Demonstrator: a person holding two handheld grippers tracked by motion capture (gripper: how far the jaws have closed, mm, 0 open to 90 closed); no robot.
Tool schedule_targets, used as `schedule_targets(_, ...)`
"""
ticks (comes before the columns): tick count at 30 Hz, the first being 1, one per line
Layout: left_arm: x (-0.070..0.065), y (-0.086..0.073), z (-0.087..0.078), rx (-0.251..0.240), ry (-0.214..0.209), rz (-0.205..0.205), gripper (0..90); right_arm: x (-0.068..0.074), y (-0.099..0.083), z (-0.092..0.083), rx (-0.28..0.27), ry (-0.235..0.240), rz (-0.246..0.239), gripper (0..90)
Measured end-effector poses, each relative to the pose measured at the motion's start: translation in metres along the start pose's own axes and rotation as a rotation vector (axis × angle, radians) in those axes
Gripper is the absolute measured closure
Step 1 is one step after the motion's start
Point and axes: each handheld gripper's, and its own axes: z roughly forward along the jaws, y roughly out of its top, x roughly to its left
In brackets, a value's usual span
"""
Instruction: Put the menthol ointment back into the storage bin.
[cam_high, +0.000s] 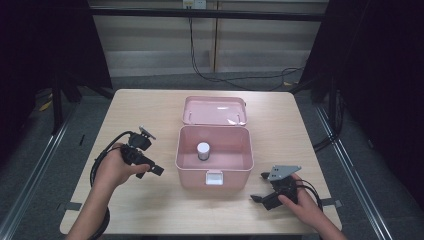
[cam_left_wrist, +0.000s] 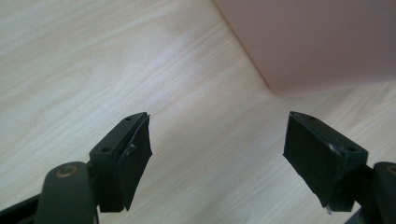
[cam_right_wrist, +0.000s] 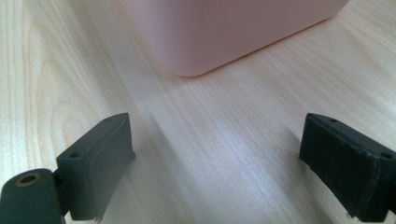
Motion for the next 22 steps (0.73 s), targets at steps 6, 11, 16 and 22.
schedule_targets(6, 0.004, -0.014, 0.014, -0.042, 0.004, -0.015, 22.7, 0.0, 0.0, 0.0, 0.0, 0.0, 0.0, 9.2)
schedule_targets(11, 0.005, -0.026, 0.027, -0.08, -0.003, 0.0, 22.7, 0.0, 0.0, 0.0, 0.0, 0.0, 0.0, 9.3)
schedule_targets(16, 0.006, -0.036, 0.039, -0.097, -0.001, 0.0, 22.3, 0.0, 0.0, 0.0, 0.0, 0.0, 0.0, 9.2)
schedule_targets(22, 0.007, -0.042, 0.042, -0.141, 0.0, 0.004, 22.3, 0.0, 0.0, 0.0, 0.0, 0.0, 0.0, 9.3)
